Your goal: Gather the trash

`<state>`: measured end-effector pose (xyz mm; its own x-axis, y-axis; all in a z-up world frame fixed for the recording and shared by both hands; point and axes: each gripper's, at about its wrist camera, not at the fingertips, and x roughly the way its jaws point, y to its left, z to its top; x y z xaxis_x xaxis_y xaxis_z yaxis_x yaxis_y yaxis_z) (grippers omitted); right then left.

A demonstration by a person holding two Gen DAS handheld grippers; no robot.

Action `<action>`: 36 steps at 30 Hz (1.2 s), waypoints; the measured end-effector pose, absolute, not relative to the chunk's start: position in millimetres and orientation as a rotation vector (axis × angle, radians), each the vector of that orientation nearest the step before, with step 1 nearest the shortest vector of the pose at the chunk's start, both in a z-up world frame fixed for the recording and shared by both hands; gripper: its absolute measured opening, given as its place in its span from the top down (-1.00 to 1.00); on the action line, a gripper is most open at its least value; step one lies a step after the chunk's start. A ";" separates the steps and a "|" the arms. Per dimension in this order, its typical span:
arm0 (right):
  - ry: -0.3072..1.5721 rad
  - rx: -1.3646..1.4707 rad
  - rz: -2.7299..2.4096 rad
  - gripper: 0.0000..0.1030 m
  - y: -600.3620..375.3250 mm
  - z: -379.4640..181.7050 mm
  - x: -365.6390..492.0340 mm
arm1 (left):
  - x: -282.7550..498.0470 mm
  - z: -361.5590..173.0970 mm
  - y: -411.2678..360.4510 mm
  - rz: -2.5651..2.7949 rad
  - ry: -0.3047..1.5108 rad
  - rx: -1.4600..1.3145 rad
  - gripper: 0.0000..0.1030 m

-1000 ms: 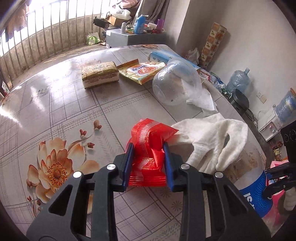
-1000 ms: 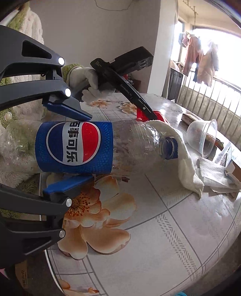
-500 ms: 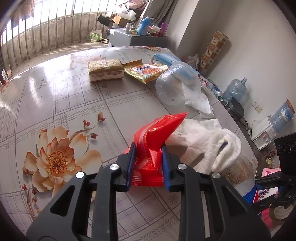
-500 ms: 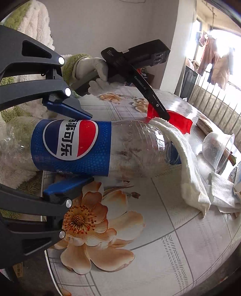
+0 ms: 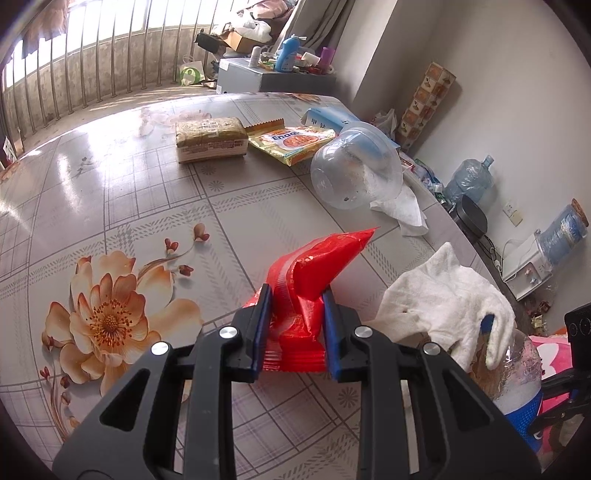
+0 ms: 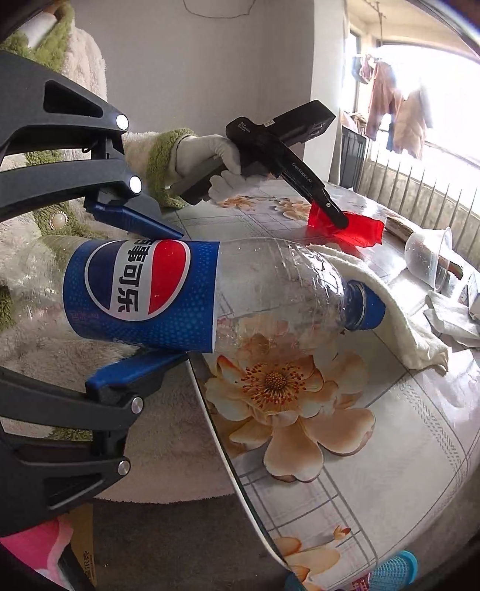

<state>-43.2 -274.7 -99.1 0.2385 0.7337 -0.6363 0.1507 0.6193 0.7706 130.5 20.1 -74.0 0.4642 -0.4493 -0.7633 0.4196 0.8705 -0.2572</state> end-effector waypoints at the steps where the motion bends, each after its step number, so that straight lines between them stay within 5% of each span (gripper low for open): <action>1: 1.285 0.863 0.468 -0.13 -276.5 -98.0 -45.8 | 131.0 -73.7 20.6 -0.533 0.947 -0.037 0.54; 36: 1.021 0.958 0.731 -0.13 -268.4 -64.1 -22.8 | 113.2 -47.7 29.0 -0.578 0.925 -0.094 0.76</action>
<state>-22.8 -268.4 -64.1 0.3623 0.8583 -0.3633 -0.0668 0.4127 0.9084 113.2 29.0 -47.7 0.4624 -0.5087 -0.7263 0.4305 0.8448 -0.3176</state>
